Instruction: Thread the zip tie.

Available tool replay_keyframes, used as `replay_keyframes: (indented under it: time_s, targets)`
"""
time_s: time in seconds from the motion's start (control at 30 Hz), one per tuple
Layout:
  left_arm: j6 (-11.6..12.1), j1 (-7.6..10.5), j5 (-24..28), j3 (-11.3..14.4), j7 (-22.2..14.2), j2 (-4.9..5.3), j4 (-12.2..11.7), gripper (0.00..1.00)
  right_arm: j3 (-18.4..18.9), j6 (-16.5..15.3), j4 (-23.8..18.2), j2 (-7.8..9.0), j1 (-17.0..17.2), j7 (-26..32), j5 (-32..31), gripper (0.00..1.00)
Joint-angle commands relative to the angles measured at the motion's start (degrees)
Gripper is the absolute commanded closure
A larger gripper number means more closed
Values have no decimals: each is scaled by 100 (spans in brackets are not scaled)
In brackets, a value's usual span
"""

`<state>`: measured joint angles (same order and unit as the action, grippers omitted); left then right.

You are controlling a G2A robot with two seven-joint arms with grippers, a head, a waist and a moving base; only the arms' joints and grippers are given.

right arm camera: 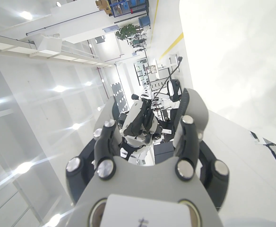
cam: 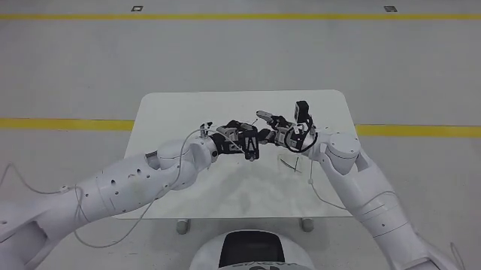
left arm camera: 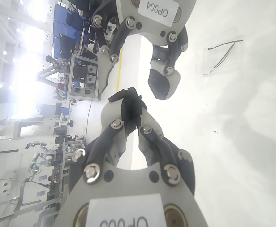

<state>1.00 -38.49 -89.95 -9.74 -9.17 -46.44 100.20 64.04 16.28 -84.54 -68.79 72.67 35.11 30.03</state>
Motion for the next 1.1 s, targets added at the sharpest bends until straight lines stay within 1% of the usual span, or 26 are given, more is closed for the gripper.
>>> replay_keyframes:
  time_s: [0.0, 0.03, 0.1, 0.13, 0.2, 0.23, 0.3, 0.37, 0.43, 0.67, 0.73, 0.8, 0.83, 0.87, 1.07]
  targets:
    - [-49, -27, 0, 0, 17, 4, -39, 100, 33, -7, -19, 10, 35, -8, -24, 0]
    - [-77, -58, 0, 0, 6, 5, -55, 100, 58, -13, -38, 19, 61, -36, -69, 0]
    - [-242, -161, 0, 0, 43, 2, -116, 100, 100, -32, -81, 33, 117, -89, -141, 0]
    - [-287, -222, 0, 0, 78, -1, -158, 100, 134, -57, -112, 44, 157, -120, -196, 0]
    - [-318, -268, 0, 0, 44, -7, -225, 100, 194, -91, -165, 63, 226, -204, -297, 0]
    - [-362, -348, 0, 0, 29, -16, -241, 100, 237, -114, -203, 73, 280, -237, -314, 0]
    - [-627, -519, 0, 0, 101, -36, -272, 100, 295, -126, -254, 86, 353, -314, -360, 0]
    - [-682, -605, 8, -22, 194, -54, -344, 100, 338, -138, -310, 99, 435, -373, -404, 0]
    - [-706, -698, 323, -125, 278, -69, -367, 100, 377, -163, -328, 105, 495, -393, -380, 0]
    - [-455, -914, 1313, -540, 654, -80, -542, 100, 417, -212, -293, 107, 598, -480, -355, 0]
    - [-314, -958, 1489, -640, 735, -77, -588, 100, 405, -210, -264, 104, 593, -477, -343, 0]
    - [-182, -1004, 1685, -721, 723, -75, -626, 100, 399, -203, -251, 102, 587, -470, -339, 0]
    - [-81, -1036, 1853, -771, 656, -76, -649, 100, 399, -203, -251, 102, 587, -470, -339, 0]
    - [-46, -1070, 2108, -830, 560, -83, -660, 100, 399, -203, -251, 102, 587, -470, -339, 0]
    - [-36, -1075, 2168, -850, 541, -85, -652, 100, 399, -203, -251, 102, 587, -470, -339, 0]
